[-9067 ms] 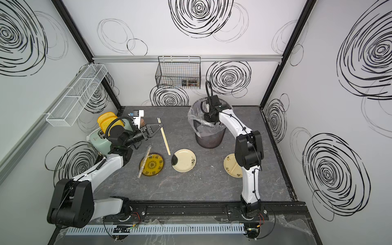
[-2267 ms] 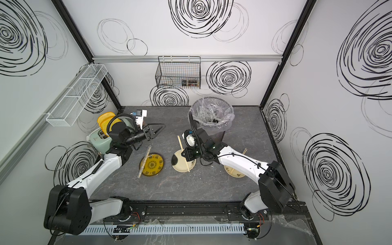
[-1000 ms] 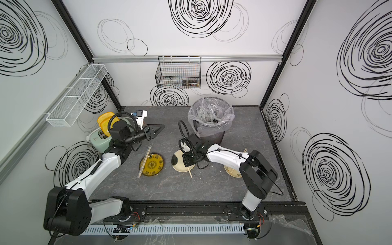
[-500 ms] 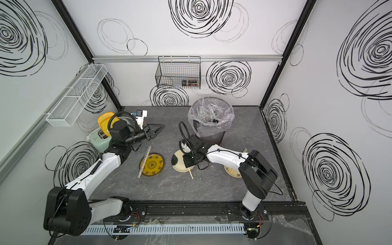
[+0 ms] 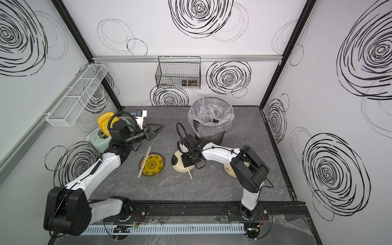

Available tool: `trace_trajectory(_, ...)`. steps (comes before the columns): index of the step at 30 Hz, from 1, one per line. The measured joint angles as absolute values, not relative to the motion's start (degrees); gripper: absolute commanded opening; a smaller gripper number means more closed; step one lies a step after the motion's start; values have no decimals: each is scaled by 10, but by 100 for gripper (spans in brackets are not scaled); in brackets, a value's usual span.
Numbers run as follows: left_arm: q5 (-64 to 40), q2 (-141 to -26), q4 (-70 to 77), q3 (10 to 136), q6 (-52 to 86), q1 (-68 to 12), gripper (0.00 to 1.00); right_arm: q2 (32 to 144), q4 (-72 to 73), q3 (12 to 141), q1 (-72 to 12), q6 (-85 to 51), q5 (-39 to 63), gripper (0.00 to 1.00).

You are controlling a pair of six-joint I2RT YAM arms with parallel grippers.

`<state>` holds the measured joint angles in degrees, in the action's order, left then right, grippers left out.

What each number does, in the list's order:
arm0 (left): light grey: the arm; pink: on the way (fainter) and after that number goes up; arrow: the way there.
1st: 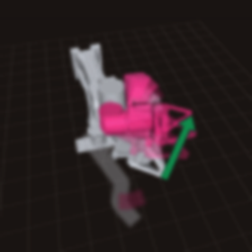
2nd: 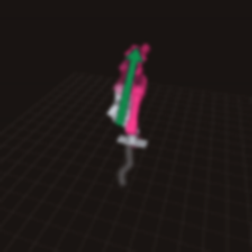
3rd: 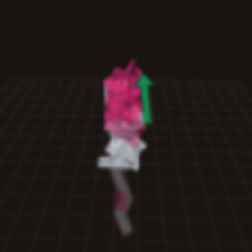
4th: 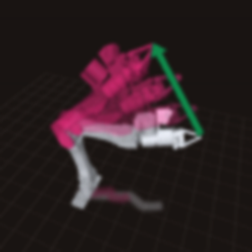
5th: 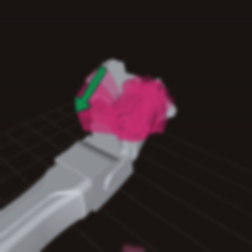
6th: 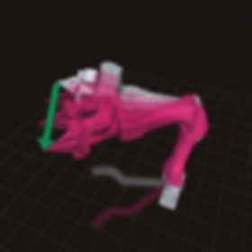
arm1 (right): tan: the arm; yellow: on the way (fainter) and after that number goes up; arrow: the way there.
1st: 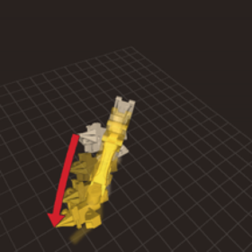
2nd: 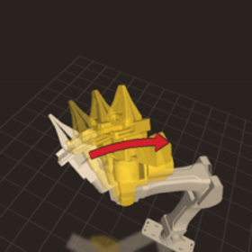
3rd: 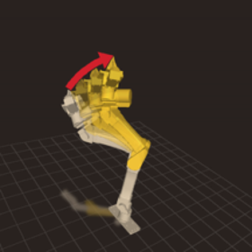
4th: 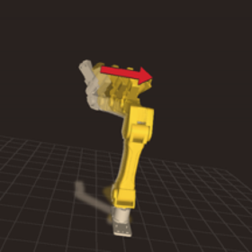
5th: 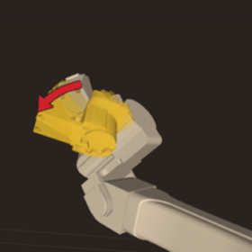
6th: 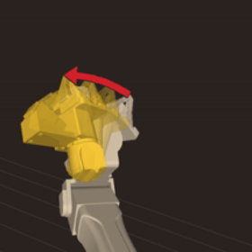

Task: Remove the packaging of disposable chopsticks
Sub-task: Place the disposable chopsticks on the plate.

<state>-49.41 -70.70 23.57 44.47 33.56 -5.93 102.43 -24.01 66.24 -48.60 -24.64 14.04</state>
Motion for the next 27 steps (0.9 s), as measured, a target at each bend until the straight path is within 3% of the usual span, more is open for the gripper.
trace_trajectory(11,-494,-707,236,445,336,-59,43,1104,-265,738,-481,-251,135,0)
trace_trajectory(27,-494,-707,236,445,336,-59,43,1119,-279,741,-462,-253,138,3)
